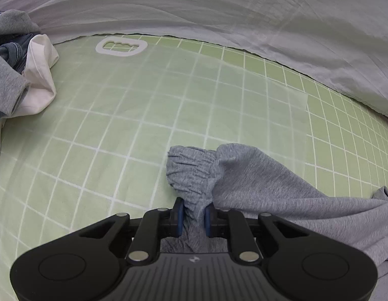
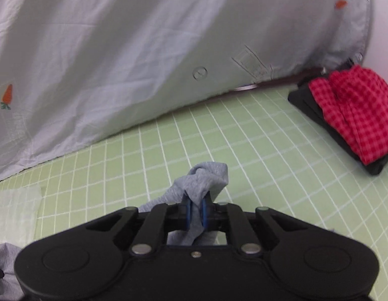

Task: Fold clothes

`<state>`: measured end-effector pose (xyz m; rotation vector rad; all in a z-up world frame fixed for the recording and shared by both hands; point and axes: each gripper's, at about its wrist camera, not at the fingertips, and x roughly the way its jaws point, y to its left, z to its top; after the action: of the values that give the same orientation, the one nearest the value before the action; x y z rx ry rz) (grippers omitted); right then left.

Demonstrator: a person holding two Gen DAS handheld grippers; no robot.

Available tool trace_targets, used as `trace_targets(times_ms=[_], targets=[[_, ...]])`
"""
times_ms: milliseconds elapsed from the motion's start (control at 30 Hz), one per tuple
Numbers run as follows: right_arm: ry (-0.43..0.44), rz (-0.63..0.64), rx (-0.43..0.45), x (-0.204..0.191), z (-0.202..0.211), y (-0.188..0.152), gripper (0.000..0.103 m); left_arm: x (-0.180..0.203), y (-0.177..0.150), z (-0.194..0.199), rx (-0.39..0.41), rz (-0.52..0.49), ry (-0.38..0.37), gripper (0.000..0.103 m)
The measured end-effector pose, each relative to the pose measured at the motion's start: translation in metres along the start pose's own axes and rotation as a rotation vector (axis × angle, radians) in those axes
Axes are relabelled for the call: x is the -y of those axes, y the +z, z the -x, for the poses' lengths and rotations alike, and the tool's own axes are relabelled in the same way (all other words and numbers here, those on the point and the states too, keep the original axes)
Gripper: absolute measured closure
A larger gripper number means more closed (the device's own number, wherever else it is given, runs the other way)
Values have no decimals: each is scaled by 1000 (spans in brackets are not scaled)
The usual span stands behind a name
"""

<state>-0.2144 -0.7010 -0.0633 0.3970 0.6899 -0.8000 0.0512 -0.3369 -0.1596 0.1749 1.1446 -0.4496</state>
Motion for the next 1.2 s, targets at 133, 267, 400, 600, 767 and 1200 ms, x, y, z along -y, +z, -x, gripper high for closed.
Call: trace_targets(times_ms=[133,267,400,600,767,1200], targets=[[93,96,166,-37,16,52,94,-19,16,23,107,46,49,93],[186,198,257,-75,15,74,77,-50,33,46,255,157,127,91],[128,271,251,-92,9,61,53,-72,20,52,251,232,171,72],[-33,265,90,-45,-3,5,47,-97,-25,57,130,328,149,45],[-209,126,-32,22,12,-50,33,-118,-63,60,29,407,129,39],[-206,-723,-124,137,70,-167,22,-117,-121,55,-104,565,-109,35]])
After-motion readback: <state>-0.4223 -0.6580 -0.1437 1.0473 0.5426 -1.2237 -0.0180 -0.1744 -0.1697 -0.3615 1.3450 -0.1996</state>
